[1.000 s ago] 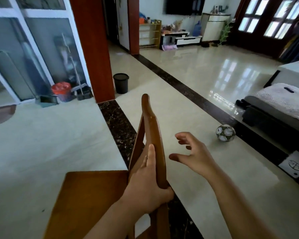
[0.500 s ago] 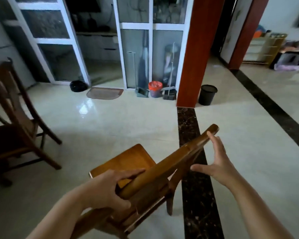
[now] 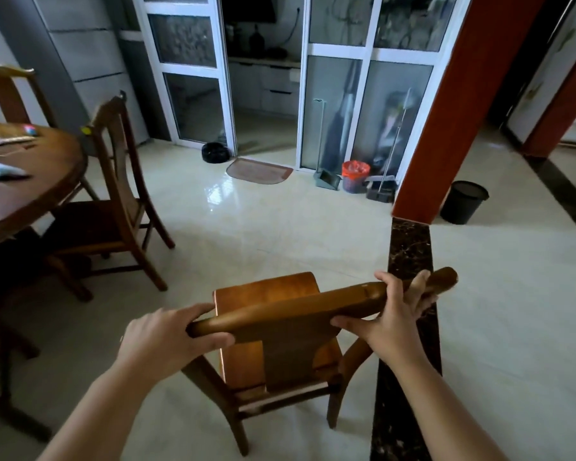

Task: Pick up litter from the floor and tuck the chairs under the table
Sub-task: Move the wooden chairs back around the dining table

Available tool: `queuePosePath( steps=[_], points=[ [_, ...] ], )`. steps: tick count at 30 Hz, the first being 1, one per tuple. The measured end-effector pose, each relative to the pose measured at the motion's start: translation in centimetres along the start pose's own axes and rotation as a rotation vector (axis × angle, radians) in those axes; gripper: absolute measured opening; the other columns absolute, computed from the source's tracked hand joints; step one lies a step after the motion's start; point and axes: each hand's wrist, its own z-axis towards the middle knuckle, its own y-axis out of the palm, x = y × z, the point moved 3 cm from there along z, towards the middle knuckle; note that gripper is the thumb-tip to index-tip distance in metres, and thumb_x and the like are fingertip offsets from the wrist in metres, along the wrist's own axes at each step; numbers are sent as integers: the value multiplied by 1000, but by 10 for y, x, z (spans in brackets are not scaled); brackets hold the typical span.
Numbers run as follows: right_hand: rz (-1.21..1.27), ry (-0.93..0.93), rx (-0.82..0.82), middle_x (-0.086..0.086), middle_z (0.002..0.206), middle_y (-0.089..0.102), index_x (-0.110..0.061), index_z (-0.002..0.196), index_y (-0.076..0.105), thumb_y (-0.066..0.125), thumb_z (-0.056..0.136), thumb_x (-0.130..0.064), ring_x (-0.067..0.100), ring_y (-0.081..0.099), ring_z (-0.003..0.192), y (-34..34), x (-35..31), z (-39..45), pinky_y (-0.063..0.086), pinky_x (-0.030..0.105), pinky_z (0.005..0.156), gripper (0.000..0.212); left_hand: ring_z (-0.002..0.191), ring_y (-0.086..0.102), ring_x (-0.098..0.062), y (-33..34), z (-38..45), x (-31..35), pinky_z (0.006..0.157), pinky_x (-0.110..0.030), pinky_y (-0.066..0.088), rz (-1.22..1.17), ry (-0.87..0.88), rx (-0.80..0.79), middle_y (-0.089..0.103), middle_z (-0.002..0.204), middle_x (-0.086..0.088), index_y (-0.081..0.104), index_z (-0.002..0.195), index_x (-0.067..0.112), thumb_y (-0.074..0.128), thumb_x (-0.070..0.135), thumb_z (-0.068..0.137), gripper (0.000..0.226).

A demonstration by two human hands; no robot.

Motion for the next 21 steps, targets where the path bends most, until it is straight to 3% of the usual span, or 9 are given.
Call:
queuePosePath(
  steps=[2, 4, 12, 16, 21],
  points=[
    [-12, -25, 23, 3, 150, -32, -39, 127, 29, 64, 28, -76, 41, -36, 131, 3, -1, 3, -9, 59, 105, 111, 63, 52, 1, 1, -1, -5, 54, -19, 40, 17, -39, 21, 56, 67, 18, 54, 86, 45, 13, 98, 35, 84],
    [-13, -38, 25, 3, 150, -30, -39, 123, 31, 65, 28, -75, 41, -35, 131, 4, -1, 8, -8, 59, 105, 107, 59, 51, 1, 2, -2, -6, 50, -17, 35, 35, -44, 20, 56, 63, 16, 51, 74, 40, 15, 96, 37, 76],
    [-57, -176, -177, -8, 148, -32, -41, 121, 31, 66, 32, -73, 36, -33, 134, 32, -43, 69, 6, 62, 113, 102, 52, 52, 2, 5, -26, -16, 45, -14, 36, 34, -240, 132, 55, 56, 14, 52, 69, 35, 12, 94, 38, 77],
    [-27, -366, -181, -6, 150, -29, -39, 120, 35, 68, 32, -72, 33, -30, 136, 53, -68, 85, 7, 53, 112, 99, 40, 50, 1, 13, -48, -28, 41, -15, 40, 2, -384, 246, 52, 43, 14, 53, 57, 33, 13, 97, 39, 77],
    [-11, -406, -196, -3, 153, -23, -31, 122, 38, 70, 34, -68, 33, -24, 139, 44, -61, 107, 11, 55, 112, 100, 41, 48, 1, 21, -36, -7, 43, -16, 41, 56, -364, 325, 50, 44, 13, 51, 56, 31, 5, 98, 46, 82]
  ],
)
